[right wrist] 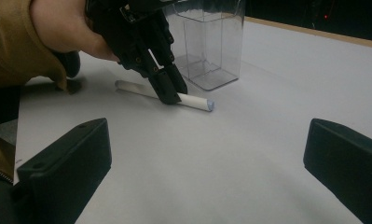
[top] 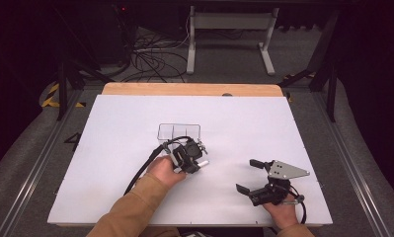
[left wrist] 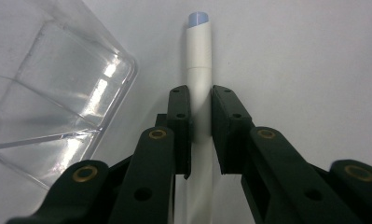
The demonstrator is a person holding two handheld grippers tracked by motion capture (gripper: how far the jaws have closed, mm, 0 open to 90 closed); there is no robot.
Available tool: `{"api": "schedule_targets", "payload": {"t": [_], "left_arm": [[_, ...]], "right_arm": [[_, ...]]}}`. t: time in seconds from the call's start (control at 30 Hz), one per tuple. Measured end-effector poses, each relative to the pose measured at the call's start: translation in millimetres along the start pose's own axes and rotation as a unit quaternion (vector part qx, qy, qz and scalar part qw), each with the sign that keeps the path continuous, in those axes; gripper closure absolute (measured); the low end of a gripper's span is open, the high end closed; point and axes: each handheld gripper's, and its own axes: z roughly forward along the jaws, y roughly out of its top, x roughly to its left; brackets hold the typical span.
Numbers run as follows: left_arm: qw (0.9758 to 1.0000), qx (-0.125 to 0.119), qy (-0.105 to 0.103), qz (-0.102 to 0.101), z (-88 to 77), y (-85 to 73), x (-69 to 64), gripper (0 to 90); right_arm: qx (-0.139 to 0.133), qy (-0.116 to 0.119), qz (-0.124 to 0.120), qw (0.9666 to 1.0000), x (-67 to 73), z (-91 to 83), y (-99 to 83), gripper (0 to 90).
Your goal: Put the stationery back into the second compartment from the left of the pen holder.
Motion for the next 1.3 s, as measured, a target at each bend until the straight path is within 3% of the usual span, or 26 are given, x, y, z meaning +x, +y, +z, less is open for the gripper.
{"api": "schedule_targets", "payload": {"t": [0.3,0.5,0.63,0.83,1.03,1.13,1.2,1.3], "left_arm": [[0.999,-0.044,-0.007,-0.002,-20.4,-0.6,-2.7,78.9],[0.9954,-0.095,-0.011,-0.006,-37.9,-2.8,-5.0,78.9],[0.9899,-0.141,-0.013,-0.009,-50.6,-5.6,-5.6,78.9],[0.9819,-0.189,-0.011,-0.011,-64.1,-9.8,-5.5,78.9],[0.9692,-0.246,-0.002,-0.014,-77.0,-15.0,-6.3,78.9],[0.9617,-0.274,-0.009,-0.014,-82.6,-17.9,-4.8,78.9],[0.9586,-0.284,-0.002,-0.014,-85.1,-19.4,-4.7,78.9],[0.9516,-0.307,0.003,-0.016,-88.9,-21.7,-4.8,78.8]], "right_arm": [[0.0,-0.001,0.0,1.0,0.0,0.1,0.0,1.4],[0.0,-0.001,0.0,1.0,-0.1,0.1,0.0,1.4],[0.0,0.0,0.0,1.0,0.0,0.0,0.0,1.5],[0.0,0.0,0.0,1.0,0.0,0.0,0.0,1.4],[0.0,0.0,-0.001,1.0,-0.2,0.2,-0.1,1.4],[0.0,0.001,0.003,1.0,0.3,0.2,-0.1,1.5],[0.001,0.0,0.001,1.0,0.3,0.3,-0.1,1.4],[0.001,0.0,0.001,1.0,0.3,0.2,-0.1,1.5]]}}
